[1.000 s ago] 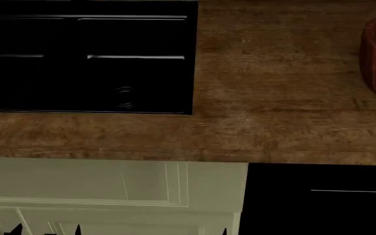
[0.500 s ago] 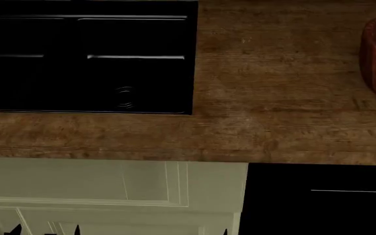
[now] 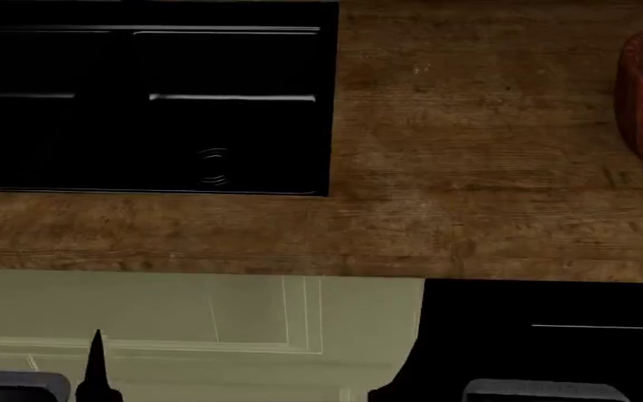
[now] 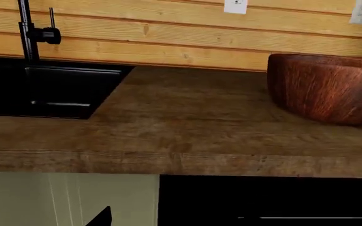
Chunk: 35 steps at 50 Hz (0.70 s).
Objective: Stack the bowls from largest to smallest.
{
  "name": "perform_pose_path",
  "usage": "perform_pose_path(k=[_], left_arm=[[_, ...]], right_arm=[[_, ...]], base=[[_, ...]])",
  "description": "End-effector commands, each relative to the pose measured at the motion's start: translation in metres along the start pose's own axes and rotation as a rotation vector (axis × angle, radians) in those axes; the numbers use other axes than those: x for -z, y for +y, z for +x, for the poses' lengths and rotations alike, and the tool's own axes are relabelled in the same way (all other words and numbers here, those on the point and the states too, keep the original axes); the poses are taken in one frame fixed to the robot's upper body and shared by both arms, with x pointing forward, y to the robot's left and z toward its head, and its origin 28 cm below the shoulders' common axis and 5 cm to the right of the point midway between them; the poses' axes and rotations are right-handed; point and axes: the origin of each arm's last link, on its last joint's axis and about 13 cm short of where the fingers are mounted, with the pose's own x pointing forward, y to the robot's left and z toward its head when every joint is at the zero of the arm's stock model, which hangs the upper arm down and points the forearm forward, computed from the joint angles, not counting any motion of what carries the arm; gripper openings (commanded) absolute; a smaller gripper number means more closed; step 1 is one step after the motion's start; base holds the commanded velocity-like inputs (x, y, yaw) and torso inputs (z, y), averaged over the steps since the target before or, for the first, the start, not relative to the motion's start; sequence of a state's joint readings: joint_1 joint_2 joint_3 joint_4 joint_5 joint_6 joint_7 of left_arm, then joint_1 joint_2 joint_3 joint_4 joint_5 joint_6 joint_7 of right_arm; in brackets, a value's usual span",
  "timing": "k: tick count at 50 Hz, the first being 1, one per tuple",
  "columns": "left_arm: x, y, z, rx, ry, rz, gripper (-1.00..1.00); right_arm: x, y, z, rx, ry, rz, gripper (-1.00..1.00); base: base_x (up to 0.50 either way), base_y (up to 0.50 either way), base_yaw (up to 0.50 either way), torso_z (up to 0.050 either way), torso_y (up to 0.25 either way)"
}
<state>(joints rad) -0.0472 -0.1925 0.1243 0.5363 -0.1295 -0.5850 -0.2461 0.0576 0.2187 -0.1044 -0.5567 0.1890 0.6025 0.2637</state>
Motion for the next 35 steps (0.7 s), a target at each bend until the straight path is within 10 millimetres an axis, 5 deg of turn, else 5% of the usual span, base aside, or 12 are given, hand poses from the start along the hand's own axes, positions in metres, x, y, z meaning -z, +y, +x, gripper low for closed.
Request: perform_pose_path(k=[1, 14, 35], left_arm=[[-0.059, 0.01, -0.032, 0.024, -0.082, 0.029, 1.0], [-0.055, 0.015, -0.03, 0.02, -0.062, -0.013, 1.0], [-0.042, 0.016, -0.025, 0.035, -0.037, -0.03, 1.0]], right_arm=[[-0.047, -0.009, -0.025, 0.033, -0.071, -0.045, 1.0], [-0.059, -0.014, -0.032, 0.052, -0.065, -0.051, 1.0], [-0.05, -0.011, -0.035, 0.04, -0.045, -0.065, 1.0]], base=[[0.0, 0.0, 0.0, 0.0, 0.0], [0.0, 0.0, 0.0, 0.0, 0.0], [0.0, 0.0, 0.0, 0.05, 0.0]])
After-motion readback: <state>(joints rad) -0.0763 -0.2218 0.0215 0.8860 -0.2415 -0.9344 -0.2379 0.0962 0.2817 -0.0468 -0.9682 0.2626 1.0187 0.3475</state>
